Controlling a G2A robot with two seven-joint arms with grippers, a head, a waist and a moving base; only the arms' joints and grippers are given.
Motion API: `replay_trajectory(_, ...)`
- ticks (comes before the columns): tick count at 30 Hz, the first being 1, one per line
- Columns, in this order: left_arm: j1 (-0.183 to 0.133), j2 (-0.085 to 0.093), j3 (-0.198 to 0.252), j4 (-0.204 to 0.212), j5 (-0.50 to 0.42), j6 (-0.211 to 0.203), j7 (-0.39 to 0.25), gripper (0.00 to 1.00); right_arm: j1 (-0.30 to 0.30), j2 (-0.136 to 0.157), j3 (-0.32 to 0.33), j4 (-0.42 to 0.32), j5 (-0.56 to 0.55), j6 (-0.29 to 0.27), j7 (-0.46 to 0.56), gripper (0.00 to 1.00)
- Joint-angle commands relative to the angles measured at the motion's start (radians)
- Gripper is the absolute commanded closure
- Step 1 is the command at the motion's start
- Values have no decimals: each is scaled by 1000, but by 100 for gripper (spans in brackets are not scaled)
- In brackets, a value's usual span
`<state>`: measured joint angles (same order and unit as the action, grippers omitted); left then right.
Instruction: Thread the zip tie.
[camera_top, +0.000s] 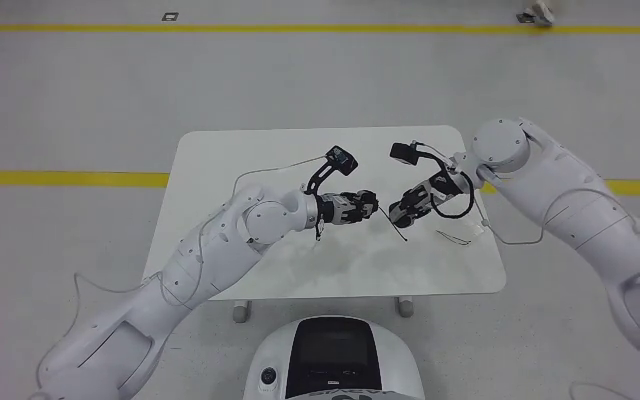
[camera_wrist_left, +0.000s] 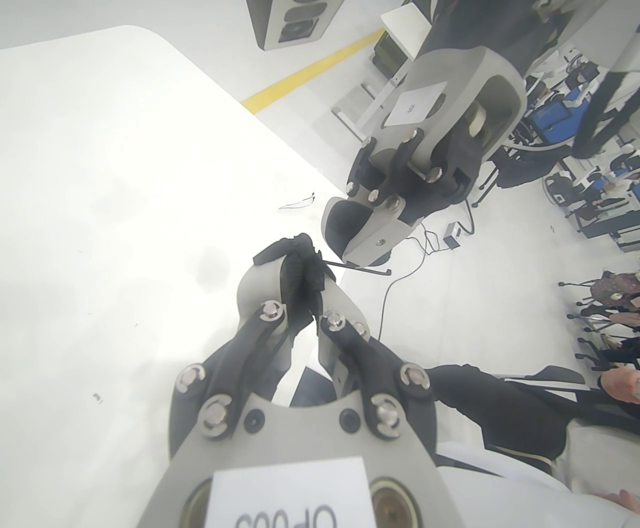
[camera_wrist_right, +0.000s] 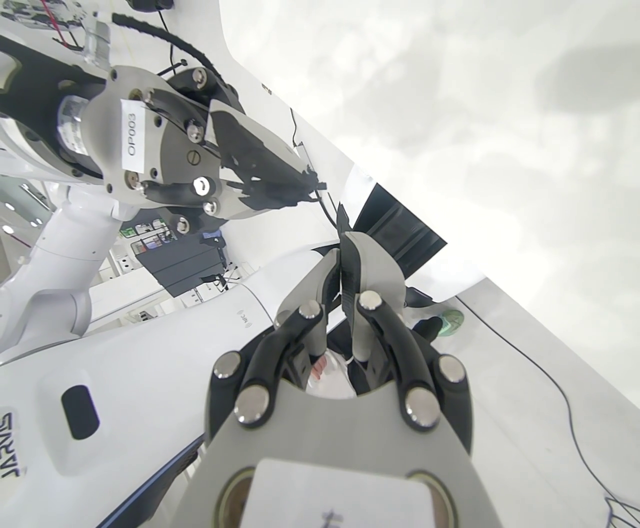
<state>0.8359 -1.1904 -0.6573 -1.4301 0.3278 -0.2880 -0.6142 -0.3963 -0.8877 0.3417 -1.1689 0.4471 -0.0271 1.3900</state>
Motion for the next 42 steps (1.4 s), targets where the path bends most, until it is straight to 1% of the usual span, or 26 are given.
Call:
replay_trajectory(1, 0, 0, 0, 0, 0, 0, 0, 100, 0, 0, -1, 1, 0, -2, 0, 100)
replay_trajectory(20, 0, 0, 0, 0, 0, 0, 0, 100, 0, 9, 4, -17, -4, -1, 0, 100)
replay_trajectory(42, 0, 0, 0, 0, 0, 0, 0, 100, 5, -2, 0, -6, -5, -1, 0, 100)
